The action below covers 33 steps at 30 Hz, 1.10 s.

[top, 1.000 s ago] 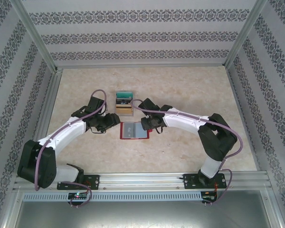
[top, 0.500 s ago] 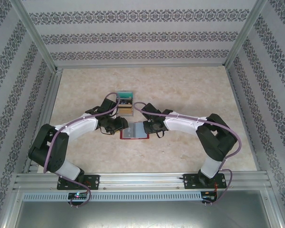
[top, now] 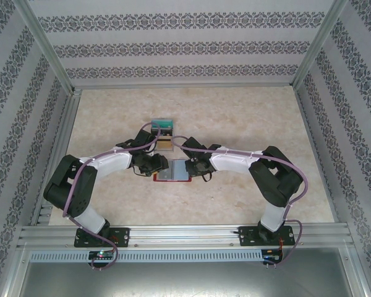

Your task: Take the credit cards out of the card holder

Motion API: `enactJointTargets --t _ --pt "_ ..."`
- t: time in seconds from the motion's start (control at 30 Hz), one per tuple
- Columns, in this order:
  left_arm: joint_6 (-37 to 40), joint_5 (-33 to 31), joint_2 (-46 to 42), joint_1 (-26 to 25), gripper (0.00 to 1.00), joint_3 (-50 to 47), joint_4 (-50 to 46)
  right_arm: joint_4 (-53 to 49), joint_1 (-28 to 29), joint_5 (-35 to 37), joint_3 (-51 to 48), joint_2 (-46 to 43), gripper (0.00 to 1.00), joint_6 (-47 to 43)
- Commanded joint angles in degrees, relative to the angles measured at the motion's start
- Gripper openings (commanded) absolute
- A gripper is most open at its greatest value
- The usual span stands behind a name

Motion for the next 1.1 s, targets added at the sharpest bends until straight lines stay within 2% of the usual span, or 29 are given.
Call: enactJointTargets --t 0.0,0.27,0.53,0.7,0.8,1.07 --pt "1.26 0.53 1.00 -0.98 0.45 1.22 1.69 -0.14 0.58 -0.53 0.61 0.93 0.23 0.58" --pt "1.45 1.03 1.49 -0.99 0.43 1.17 1.81 -0.10 0.75 -0.76 0.77 1.22 0.23 0.76" --pt "-1.27 9.06 2.35 -1.11 0.43 -0.18 9.60 -0.10 0.84 -1.07 1.13 1.56 0.24 0.82" --pt "-1.62 9.99 2.17 -1.16 0.44 -0.11 10.50 -0.24 0.85 -1.06 0.99 1.48 0.24 0.84" --pt "-0.96 8.04 0.96 -1.18 0.44 0.20 8.92 -0.22 0.84 -1.04 0.89 1.39 0.24 0.84" --pt "1.63 -4.26 -2.05 -0.81 0.45 1.40 -1.00 0.00 0.98 -1.06 0.78 1.41 0.24 0.94"
